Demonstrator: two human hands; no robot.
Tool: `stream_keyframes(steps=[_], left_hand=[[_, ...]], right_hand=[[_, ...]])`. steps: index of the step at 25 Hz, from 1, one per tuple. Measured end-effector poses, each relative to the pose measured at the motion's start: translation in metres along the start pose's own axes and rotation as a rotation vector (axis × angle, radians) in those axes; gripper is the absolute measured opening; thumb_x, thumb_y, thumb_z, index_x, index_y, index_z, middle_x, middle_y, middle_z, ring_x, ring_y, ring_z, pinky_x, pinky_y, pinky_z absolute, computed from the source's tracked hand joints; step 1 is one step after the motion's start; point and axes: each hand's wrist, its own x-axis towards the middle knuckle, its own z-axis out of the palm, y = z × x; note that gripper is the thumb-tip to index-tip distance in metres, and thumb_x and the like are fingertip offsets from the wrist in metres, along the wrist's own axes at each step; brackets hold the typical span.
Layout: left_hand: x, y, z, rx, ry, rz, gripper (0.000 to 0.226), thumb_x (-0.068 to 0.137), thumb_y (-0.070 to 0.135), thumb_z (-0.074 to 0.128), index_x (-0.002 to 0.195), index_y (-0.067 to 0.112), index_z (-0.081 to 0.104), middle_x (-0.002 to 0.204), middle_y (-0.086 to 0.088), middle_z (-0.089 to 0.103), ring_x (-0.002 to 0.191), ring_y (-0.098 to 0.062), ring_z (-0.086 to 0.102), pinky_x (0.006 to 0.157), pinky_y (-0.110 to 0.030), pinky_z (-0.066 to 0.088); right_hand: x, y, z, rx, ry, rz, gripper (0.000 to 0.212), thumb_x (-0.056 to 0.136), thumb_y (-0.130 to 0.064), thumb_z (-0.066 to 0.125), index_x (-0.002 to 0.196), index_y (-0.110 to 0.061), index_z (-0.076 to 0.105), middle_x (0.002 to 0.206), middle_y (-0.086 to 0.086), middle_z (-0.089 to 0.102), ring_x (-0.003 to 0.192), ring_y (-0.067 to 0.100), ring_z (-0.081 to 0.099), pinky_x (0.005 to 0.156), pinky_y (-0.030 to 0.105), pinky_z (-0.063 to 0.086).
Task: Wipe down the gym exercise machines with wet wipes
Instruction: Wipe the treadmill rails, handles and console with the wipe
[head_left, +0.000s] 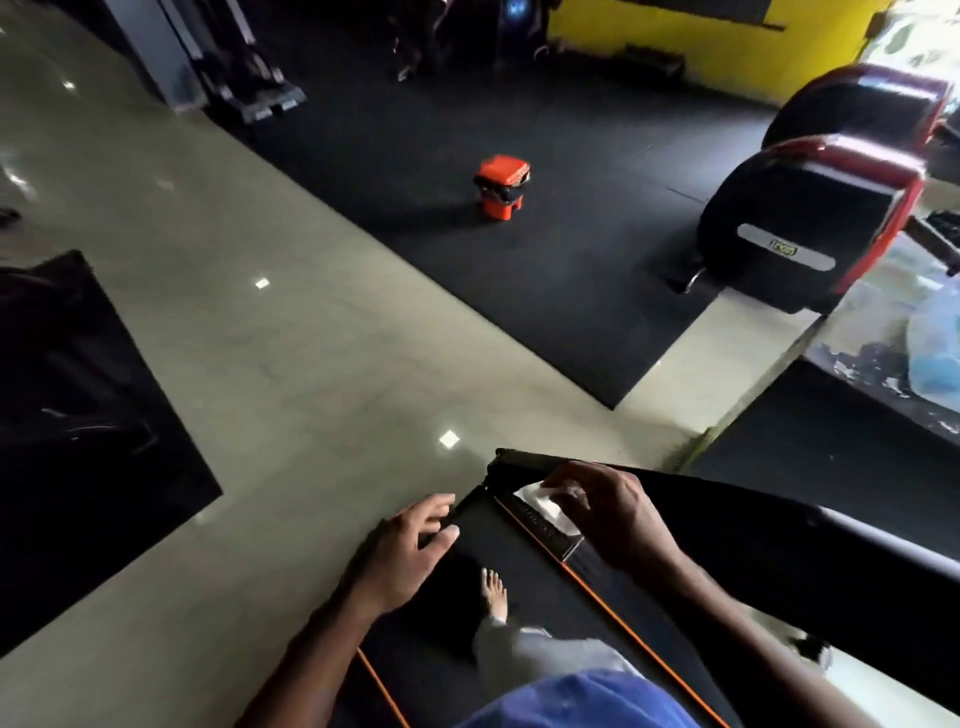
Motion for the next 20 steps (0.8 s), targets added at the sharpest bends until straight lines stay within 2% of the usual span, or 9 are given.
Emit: stream_keyframes(steps=[2,6,8,11,13,16,18,20], left_hand=[[0.042,-0.016,-0.029,0.004,0.013,-0.029,0.039,0.099,0.029,0.068,0.138,0.03,0.062,0.132,0.01,0.068,0.111,0.001,0.066,0.1,-0.024,0.051],[0.1,-0.042,-0.091,0.041,0.033,-0.053,0.039,0.099,0.037,0.066,0.138,0.037,0.06,0.131,0.019,0.065,0.112,0.004,0.065,0.099,-0.027,0.052],[0.127,-0.061,-0.126,-0.007,0.084,-0.082,0.04,0.097,0.041,0.067,0.136,0.037,0.061,0.131,0.016,0.066,0.111,0.003,0.067,0.099,-0.031,0.054],[0.152,-0.085,-0.162,-0.089,0.14,-0.095,0.049,0.084,0.063,0.058,0.129,0.043,0.062,0.129,0.014,0.069,0.11,0.006,0.067,0.099,-0.032,0.056],[0.171,-0.101,-0.18,-0.105,0.132,-0.095,0.05,0.079,0.068,0.054,0.125,0.049,0.059,0.128,0.015,0.069,0.109,0.008,0.066,0.099,-0.032,0.056],[0.204,-0.117,-0.208,-0.1,0.094,-0.062,0.051,0.084,0.063,0.057,0.131,0.044,0.061,0.129,0.013,0.069,0.107,0.008,0.066,0.096,-0.028,0.056],[0.232,-0.125,-0.228,-0.112,0.08,-0.041,0.047,0.092,0.053,0.062,0.136,0.037,0.061,0.131,0.012,0.068,0.108,0.005,0.067,0.097,-0.028,0.056],[0.254,-0.125,-0.247,-0.131,0.076,-0.025,0.043,0.094,0.051,0.064,0.134,0.038,0.061,0.131,0.013,0.068,0.111,0.004,0.066,0.099,-0.03,0.056]], right_hand=[[0.054,0.002,0.019,0.003,-0.029,0.008,0.01,0.094,-0.018,0.072,0.094,-0.028,0.076,0.083,-0.051,0.057,0.082,-0.03,0.052,0.071,0.0,0.036],[0.143,-0.013,0.048,0.042,-0.06,0.044,0.005,0.092,-0.03,0.072,0.091,-0.033,0.068,0.082,-0.024,0.071,0.075,-0.006,0.066,0.064,0.017,0.049],[0.19,-0.028,0.061,0.061,-0.109,0.05,0.009,0.089,-0.031,0.074,0.09,-0.033,0.065,0.081,-0.019,0.073,0.074,-0.002,0.068,0.065,0.02,0.051],[0.248,-0.052,0.077,0.022,-0.176,-0.005,0.017,0.084,-0.023,0.076,0.09,-0.035,0.066,0.084,-0.021,0.072,0.077,-0.001,0.066,0.066,0.021,0.05],[0.287,-0.064,0.088,-0.031,-0.201,-0.026,0.016,0.085,-0.017,0.075,0.09,-0.032,0.07,0.083,-0.02,0.072,0.077,-0.005,0.064,0.064,0.015,0.045],[0.326,-0.085,0.101,-0.05,-0.131,-0.033,0.012,0.088,-0.017,0.072,0.09,-0.029,0.072,0.076,-0.02,0.069,0.075,-0.008,0.062,0.061,0.009,0.041],[0.347,-0.09,0.112,-0.053,-0.105,-0.003,0.016,0.089,-0.014,0.07,0.087,-0.03,0.072,0.073,-0.028,0.065,0.074,-0.008,0.061,0.061,0.008,0.041],[0.363,-0.092,0.119,-0.057,-0.109,0.04,0.022,0.09,-0.009,0.066,0.087,-0.03,0.073,0.075,-0.033,0.064,0.075,-0.01,0.06,0.063,0.007,0.041]])
